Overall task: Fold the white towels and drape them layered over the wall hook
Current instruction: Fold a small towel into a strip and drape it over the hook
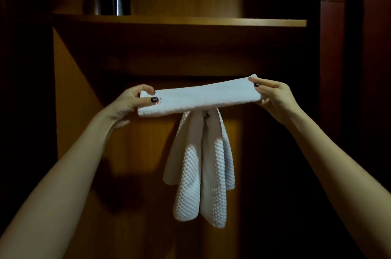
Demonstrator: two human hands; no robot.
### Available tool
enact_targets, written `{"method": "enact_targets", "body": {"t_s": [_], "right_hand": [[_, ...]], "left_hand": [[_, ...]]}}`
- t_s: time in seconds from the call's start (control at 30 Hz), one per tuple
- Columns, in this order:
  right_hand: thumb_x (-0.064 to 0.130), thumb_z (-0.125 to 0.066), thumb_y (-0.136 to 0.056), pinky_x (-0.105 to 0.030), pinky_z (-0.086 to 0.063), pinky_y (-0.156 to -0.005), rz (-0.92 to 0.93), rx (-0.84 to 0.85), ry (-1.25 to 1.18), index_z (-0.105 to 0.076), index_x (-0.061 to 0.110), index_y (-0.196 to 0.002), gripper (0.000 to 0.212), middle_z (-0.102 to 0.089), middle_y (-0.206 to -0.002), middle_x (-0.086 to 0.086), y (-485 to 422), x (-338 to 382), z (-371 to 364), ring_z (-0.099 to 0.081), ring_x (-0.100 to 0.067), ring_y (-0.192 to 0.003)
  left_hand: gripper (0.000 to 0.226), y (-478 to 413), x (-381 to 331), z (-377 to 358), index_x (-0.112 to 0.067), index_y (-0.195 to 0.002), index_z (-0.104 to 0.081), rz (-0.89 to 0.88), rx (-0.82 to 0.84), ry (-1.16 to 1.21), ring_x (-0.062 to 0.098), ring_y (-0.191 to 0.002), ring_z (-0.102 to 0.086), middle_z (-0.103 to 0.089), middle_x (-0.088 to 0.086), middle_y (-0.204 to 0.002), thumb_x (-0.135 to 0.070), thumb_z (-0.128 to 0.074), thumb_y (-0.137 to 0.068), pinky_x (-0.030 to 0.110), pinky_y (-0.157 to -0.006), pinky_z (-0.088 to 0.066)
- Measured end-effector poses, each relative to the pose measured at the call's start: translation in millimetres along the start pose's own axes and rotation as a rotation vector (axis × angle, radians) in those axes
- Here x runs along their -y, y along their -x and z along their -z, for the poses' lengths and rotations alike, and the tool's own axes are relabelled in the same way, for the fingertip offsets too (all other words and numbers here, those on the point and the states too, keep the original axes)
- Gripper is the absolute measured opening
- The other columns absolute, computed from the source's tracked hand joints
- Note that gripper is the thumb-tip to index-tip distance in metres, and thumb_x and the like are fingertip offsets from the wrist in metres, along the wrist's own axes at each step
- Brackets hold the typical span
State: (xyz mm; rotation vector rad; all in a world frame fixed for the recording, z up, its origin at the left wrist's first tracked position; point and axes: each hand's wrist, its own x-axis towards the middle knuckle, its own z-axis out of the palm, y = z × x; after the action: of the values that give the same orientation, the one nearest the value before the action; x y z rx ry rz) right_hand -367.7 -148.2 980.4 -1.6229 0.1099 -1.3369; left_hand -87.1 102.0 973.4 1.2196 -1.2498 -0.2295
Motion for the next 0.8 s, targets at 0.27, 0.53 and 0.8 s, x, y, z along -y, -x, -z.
{"method": "enact_targets", "body": {"t_s": [0.27, 0.53, 0.8], "right_hand": [[-0.010, -0.047, -0.092, -0.018, -0.055, -0.070, -0.180, 0.018, -0.065, -0.055, -0.003, -0.132, 0.041, -0.054, -0.132, -0.008, -69.5, -34.3, -13.9, -0.061, -0.010, -0.095], [-0.002, -0.055, -0.094, -0.028, -0.055, -0.082, -0.345, -0.103, -0.078, -0.061, 0.001, -0.126, 0.033, -0.063, -0.120, -0.010, -64.0, -114.9, -11.5, -0.064, -0.021, -0.103], [-0.002, -0.057, -0.091, -0.019, -0.051, -0.058, -0.413, 0.111, -0.110, -0.074, -0.003, -0.097, 0.019, -0.062, -0.078, -0.012, -27.3, -149.7, -17.6, -0.057, -0.009, -0.061]], "left_hand": [[0.021, -85.6, 28.6, 5.0, -0.016, -0.099, -0.062, 0.043, -0.091, 0.163, 0.006, -0.069, -0.067, -0.069, -0.002, -0.087, -0.009, -0.070, -0.081, 0.019, -0.052, -0.052], [0.007, -109.9, 98.0, -24.7, -0.014, -0.097, -0.061, 0.118, -0.188, 0.232, 0.007, -0.063, -0.064, -0.067, 0.002, -0.082, -0.011, -0.063, -0.091, 0.019, -0.048, -0.050], [0.010, -88.2, 141.9, -42.9, -0.004, -0.102, -0.061, 0.222, -0.081, 0.261, 0.009, -0.065, -0.064, -0.067, 0.007, -0.084, -0.005, -0.058, -0.094, 0.019, -0.055, -0.052]]}}
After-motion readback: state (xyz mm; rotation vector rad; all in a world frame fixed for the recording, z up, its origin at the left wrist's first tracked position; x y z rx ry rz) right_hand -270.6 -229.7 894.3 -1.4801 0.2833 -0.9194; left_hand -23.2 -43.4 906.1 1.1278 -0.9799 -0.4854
